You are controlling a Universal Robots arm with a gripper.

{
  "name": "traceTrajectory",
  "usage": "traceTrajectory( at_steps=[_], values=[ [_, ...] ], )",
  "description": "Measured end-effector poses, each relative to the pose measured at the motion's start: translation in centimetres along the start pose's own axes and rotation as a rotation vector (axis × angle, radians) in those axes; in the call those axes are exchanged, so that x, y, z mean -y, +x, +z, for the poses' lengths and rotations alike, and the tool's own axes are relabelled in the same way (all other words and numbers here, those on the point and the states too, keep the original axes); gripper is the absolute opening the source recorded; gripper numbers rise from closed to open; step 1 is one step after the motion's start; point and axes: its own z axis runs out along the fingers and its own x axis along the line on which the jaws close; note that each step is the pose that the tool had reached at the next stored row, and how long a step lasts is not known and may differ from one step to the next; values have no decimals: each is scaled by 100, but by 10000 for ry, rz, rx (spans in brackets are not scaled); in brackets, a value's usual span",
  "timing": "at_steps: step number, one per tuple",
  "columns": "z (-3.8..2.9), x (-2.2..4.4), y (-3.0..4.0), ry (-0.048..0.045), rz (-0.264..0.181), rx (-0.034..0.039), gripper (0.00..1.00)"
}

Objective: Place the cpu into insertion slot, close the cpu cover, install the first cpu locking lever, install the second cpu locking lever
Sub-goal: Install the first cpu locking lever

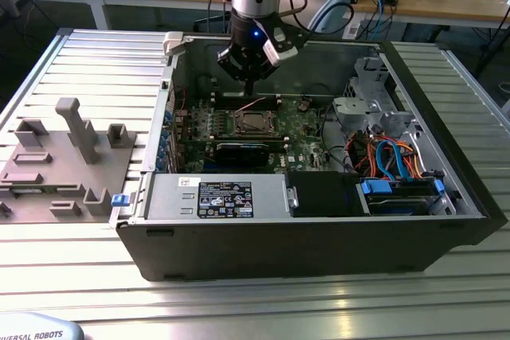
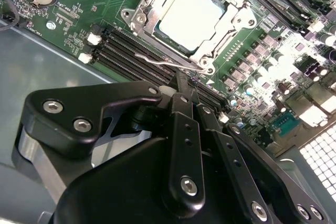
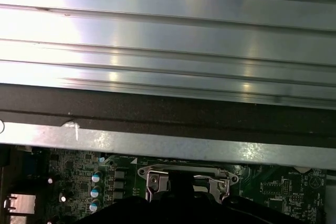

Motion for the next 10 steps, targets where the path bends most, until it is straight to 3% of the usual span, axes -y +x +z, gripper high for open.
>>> traceTrajectory(
  at_steps=[10],
  values=[
    [25, 1, 0, 1, 0, 0, 11]
  ],
)
